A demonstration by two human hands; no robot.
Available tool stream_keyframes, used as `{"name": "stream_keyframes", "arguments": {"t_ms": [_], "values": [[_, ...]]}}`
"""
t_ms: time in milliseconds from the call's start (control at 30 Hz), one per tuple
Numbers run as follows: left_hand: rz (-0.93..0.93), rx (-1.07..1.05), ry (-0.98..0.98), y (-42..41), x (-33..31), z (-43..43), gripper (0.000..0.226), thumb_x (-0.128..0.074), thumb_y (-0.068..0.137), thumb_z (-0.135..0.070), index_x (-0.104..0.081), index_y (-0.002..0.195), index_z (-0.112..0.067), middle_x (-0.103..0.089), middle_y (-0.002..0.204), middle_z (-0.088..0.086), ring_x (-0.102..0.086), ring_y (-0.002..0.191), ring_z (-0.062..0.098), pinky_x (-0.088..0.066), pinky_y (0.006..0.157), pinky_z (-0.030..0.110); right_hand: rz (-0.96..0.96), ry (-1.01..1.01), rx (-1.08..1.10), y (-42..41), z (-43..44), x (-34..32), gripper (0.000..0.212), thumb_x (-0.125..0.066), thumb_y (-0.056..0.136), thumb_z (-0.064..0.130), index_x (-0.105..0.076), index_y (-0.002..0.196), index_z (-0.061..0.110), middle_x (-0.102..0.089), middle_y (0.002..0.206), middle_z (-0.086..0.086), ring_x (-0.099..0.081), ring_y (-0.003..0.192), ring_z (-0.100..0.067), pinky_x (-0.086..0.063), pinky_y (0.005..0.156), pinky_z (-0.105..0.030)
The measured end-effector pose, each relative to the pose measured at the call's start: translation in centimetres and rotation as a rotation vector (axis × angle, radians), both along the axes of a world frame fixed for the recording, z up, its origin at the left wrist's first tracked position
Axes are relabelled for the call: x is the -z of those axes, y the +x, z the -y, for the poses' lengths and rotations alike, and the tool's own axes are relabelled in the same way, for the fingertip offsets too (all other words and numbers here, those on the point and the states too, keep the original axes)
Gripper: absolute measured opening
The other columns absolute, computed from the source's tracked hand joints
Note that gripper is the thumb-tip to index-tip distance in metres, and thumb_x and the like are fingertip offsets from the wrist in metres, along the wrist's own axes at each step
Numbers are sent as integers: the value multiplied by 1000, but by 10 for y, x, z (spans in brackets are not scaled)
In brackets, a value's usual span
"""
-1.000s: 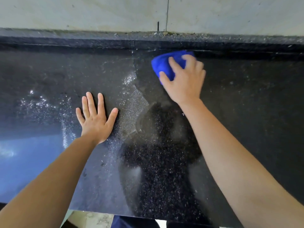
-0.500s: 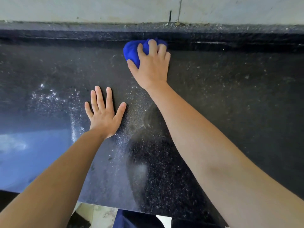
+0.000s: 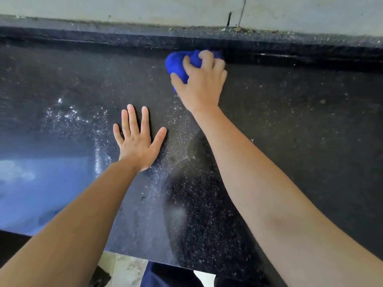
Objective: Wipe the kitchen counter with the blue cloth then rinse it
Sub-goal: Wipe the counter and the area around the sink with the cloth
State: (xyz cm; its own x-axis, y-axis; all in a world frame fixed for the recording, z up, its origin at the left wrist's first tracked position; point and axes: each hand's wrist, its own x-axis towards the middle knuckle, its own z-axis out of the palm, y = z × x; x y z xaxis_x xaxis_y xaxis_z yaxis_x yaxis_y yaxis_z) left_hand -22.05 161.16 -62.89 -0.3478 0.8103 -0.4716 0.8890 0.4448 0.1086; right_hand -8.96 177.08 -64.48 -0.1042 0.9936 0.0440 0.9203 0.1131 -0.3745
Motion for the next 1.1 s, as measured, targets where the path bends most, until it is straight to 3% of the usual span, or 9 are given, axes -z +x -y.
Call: {"name": "stream_keyframes", "arguments": {"t_ms": [133,300,400,600,733,867,967,1033,1100], "values": [[4,-15,-21,-1,-3,0,77,-16,97,-68,15,157,-32,29,163,2,29,149,18,17,120,50,5,41,-194,34,-7,-3,48,-54,82,64,-70,120,39,-55,131,-1,-49,109,-34,-41,87,-42],[1,13,-12,1,-1,-1,78,-14,95,-70,17,156,-32,30,163,2,30,148,19,18,119,50,2,115,339,167,-15,7,56,-51,82,70,-67,127,41,-53,133,1,-49,113,-33,-38,93,-38],[-19,20,-6,-1,1,-1,79,-13,95,-71,16,157,-31,28,163,4,29,149,20,17,119,51,-20,36,460,174,17,8,58,-51,83,70,-65,131,39,-49,137,-1,-46,114,-35,-36,98,-38],[-7,6,9,-3,1,0,77,-11,96,-69,13,158,-30,26,164,4,26,150,21,15,120,52,-101,-4,-109,130,185,1,45,-69,87,51,-71,124,27,-54,135,-11,-45,107,-37,-37,99,-44],[6,2,-1,-1,0,3,77,-9,96,-69,14,158,-30,26,164,4,27,150,20,15,120,52,-97,33,-374,159,168,0,41,-69,89,49,-72,122,26,-59,131,-11,-50,101,-36,-44,90,-47],[5,12,17,0,1,3,77,-9,96,-70,14,158,-30,26,164,3,27,150,20,16,120,52,21,172,8,215,66,10,45,-59,92,54,-69,129,28,-55,136,-11,-50,111,-42,-40,98,-43],[-6,18,19,0,2,0,77,-10,97,-70,14,157,-30,25,164,4,26,150,21,16,120,52,26,62,389,218,2,4,58,-46,89,65,-59,139,37,-45,145,-3,-43,121,-37,-33,103,-38],[-13,23,17,-1,2,2,77,-10,97,-70,13,158,-30,25,164,4,25,150,21,15,120,52,51,9,446,202,5,4,60,-43,90,66,-55,142,38,-43,147,-1,-42,123,-34,-32,104,-39],[-17,23,18,-1,3,3,76,-11,97,-69,13,158,-29,24,165,5,25,151,22,15,120,52,61,80,333,183,46,4,55,-48,92,62,-60,138,34,-49,144,-6,-46,117,-37,-36,99,-42]]}}
